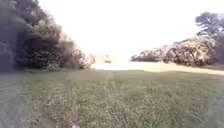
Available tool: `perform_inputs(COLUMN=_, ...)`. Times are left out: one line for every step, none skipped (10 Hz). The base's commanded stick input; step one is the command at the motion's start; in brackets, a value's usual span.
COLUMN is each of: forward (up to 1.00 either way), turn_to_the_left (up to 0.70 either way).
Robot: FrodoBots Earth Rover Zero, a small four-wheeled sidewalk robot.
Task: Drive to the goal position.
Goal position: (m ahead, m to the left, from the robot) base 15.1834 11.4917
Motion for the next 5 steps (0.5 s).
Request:
perform_inputs(forward=0.0, turn_to_the_left=-0.37)
perform_inputs(forward=0.0, turn_to_the_left=-0.38)
perform_inputs(forward=0.0, turn_to_the_left=-0.38)
perform_inputs(forward=0.0, turn_to_the_left=-0.37)
perform_inputs(forward=0.0, turn_to_the_left=-0.25)
